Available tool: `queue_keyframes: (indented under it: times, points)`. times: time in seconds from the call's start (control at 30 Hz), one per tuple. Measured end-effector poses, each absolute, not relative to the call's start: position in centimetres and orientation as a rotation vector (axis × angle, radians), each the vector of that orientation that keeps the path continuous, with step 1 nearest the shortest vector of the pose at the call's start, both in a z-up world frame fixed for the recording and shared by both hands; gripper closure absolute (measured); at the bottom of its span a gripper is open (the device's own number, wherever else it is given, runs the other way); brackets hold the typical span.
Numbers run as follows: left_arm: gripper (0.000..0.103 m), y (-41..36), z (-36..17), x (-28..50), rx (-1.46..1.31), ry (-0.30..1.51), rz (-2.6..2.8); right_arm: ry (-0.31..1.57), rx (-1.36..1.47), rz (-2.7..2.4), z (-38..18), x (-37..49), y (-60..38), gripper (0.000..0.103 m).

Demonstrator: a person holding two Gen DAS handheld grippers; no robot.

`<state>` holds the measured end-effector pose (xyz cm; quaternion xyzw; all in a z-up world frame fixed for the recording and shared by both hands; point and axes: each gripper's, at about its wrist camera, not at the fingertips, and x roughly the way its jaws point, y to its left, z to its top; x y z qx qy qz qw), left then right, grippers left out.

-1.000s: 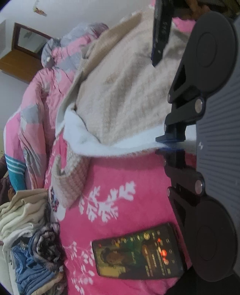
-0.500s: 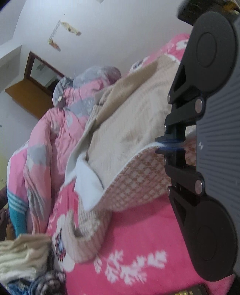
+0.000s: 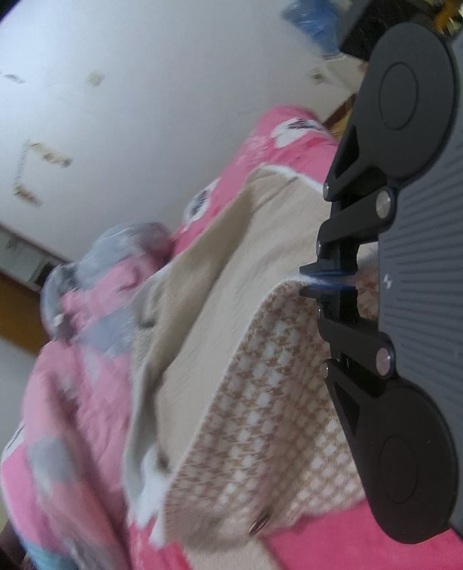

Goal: Fold clothes

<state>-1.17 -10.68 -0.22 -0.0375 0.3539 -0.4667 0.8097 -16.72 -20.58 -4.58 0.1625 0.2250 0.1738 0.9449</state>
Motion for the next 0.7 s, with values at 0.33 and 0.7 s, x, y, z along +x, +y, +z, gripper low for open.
queue_keyframes:
  times: [0.33,0.7]
  points:
    - [0.047,-8.3,-2.5,-2.4,-0.151,0.728,-0.937,0.48,0.526,0.125,-7.5,-19.2,-26.2,0.031]
    - [0.03,-2.0,-3.1,-6.4,-0.02,0.761,-0.79,0.385,0.712,0.181,-6.6,-16.5,-28.2,0.031]
